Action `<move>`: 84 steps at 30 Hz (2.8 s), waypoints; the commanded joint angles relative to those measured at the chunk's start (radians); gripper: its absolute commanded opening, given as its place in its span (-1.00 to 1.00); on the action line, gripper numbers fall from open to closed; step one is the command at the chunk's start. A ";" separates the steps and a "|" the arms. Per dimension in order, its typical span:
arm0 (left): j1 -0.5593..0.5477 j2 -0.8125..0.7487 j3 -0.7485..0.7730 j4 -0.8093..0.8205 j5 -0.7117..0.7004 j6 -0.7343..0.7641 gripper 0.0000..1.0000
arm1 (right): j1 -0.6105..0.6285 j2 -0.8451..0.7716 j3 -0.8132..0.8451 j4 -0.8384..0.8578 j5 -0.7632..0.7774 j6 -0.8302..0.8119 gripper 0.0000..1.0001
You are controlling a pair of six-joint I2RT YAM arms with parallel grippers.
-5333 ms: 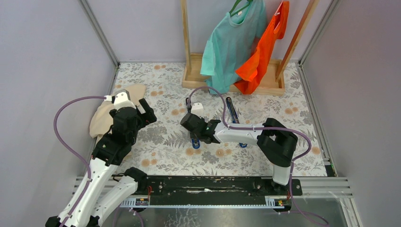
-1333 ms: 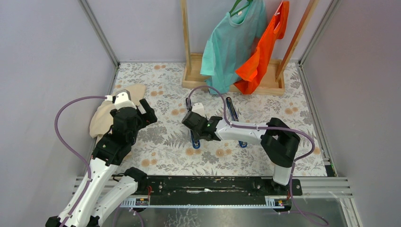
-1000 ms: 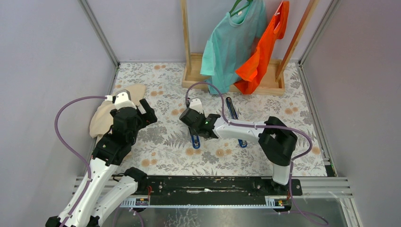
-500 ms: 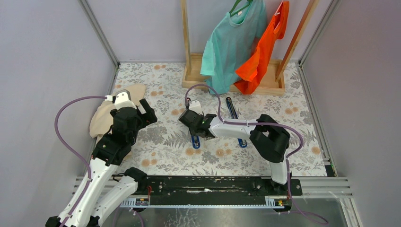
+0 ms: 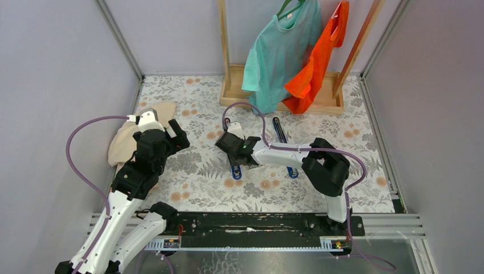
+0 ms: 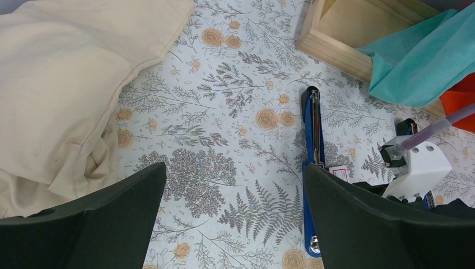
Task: Load the staples into the stapler
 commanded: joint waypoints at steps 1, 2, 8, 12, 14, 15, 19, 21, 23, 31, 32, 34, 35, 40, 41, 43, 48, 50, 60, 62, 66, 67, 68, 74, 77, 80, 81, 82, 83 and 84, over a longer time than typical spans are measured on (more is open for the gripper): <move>0.010 -0.007 -0.010 0.071 -0.001 0.019 1.00 | 0.022 -0.010 0.008 -0.101 -0.038 0.000 -0.08; 0.010 -0.008 -0.010 0.071 -0.002 0.019 1.00 | 0.025 -0.011 0.007 -0.110 -0.037 0.000 -0.08; 0.010 -0.006 -0.010 0.070 -0.002 0.018 1.00 | 0.043 -0.025 0.004 -0.138 -0.038 -0.005 -0.07; 0.011 -0.006 -0.010 0.070 -0.001 0.018 1.00 | 0.049 -0.043 0.000 -0.142 -0.041 -0.006 -0.07; 0.011 -0.006 -0.010 0.070 -0.001 0.019 1.00 | 0.051 -0.058 0.002 -0.135 -0.045 -0.012 -0.07; 0.011 -0.005 -0.010 0.070 -0.001 0.019 1.00 | 0.051 -0.069 0.000 -0.127 -0.045 -0.016 -0.06; 0.011 -0.005 -0.010 0.070 0.001 0.018 1.00 | 0.049 -0.113 -0.008 -0.100 -0.016 -0.036 -0.03; 0.013 -0.005 -0.011 0.071 0.002 0.018 1.00 | 0.046 -0.128 -0.011 -0.098 0.001 -0.050 -0.02; 0.011 -0.003 -0.012 0.072 0.005 0.019 1.00 | 0.035 -0.138 -0.016 -0.108 0.013 -0.060 -0.01; 0.011 -0.003 -0.013 0.075 0.011 0.019 1.00 | -0.058 -0.195 -0.136 -0.048 -0.039 -0.056 -0.07; 0.011 -0.002 -0.013 0.075 0.009 0.020 1.00 | -0.071 -0.199 -0.149 -0.037 -0.053 -0.056 -0.08; 0.012 0.001 -0.013 0.076 0.011 0.021 1.00 | -0.093 -0.204 -0.174 -0.015 -0.077 -0.057 -0.10; 0.011 0.000 -0.012 0.077 0.011 0.022 1.00 | -0.103 -0.204 -0.183 -0.006 -0.086 -0.056 -0.10; 0.011 0.006 -0.012 0.076 0.013 0.022 1.00 | -0.139 -0.195 -0.209 0.018 -0.105 -0.065 -0.20; 0.011 0.006 -0.013 0.076 0.013 0.022 1.00 | -0.143 -0.193 -0.211 0.021 -0.110 -0.067 -0.22; 0.012 0.006 -0.013 0.078 0.013 0.022 1.00 | -0.149 -0.188 -0.212 0.027 -0.118 -0.068 -0.26; 0.011 0.009 -0.013 0.079 0.014 0.023 1.00 | -0.157 -0.172 -0.214 0.035 -0.124 -0.070 -0.35; 0.012 0.011 -0.013 0.079 0.015 0.023 1.00 | -0.159 -0.165 -0.215 0.037 -0.128 -0.071 -0.37; 0.011 0.012 -0.014 0.079 0.016 0.025 1.00 | -0.170 -0.134 -0.219 0.044 -0.134 -0.076 -0.49; 0.012 0.011 -0.013 0.080 0.015 0.024 1.00 | -0.170 -0.128 -0.220 0.046 -0.141 -0.076 -0.51; 0.012 0.014 -0.014 0.080 0.018 0.026 1.00 | -0.172 -0.115 -0.216 0.046 -0.154 -0.079 -0.52; 0.012 0.013 -0.014 0.080 0.018 0.025 1.00 | -0.171 -0.113 -0.217 0.048 -0.159 -0.079 -0.53; 0.011 0.013 -0.014 0.080 0.018 0.026 1.00 | -0.172 -0.110 -0.217 0.048 -0.161 -0.079 -0.53; 0.011 0.016 -0.014 0.080 0.019 0.026 1.00 | -0.174 -0.091 -0.215 0.042 -0.169 -0.081 -0.56; 0.011 0.015 -0.014 0.081 0.020 0.026 1.00 | -0.177 -0.079 -0.216 0.041 -0.174 -0.081 -0.64; 0.011 0.018 -0.015 0.082 0.024 0.027 1.00 | -0.180 -0.077 -0.221 0.044 -0.175 -0.079 -0.78; 0.012 0.017 -0.014 0.083 0.025 0.026 1.00 | -0.181 -0.079 -0.224 0.043 -0.172 -0.078 -0.84; 0.012 0.017 -0.014 0.083 0.025 0.027 1.00 | -0.181 -0.084 -0.226 0.047 -0.170 -0.077 -0.90; 0.012 0.018 -0.014 0.083 0.027 0.028 1.00 | -0.182 -0.092 -0.231 0.052 -0.169 -0.076 -0.94; 0.011 0.020 -0.013 0.083 0.035 0.028 1.00 | -0.183 -0.101 -0.237 0.059 -0.169 -0.073 -0.98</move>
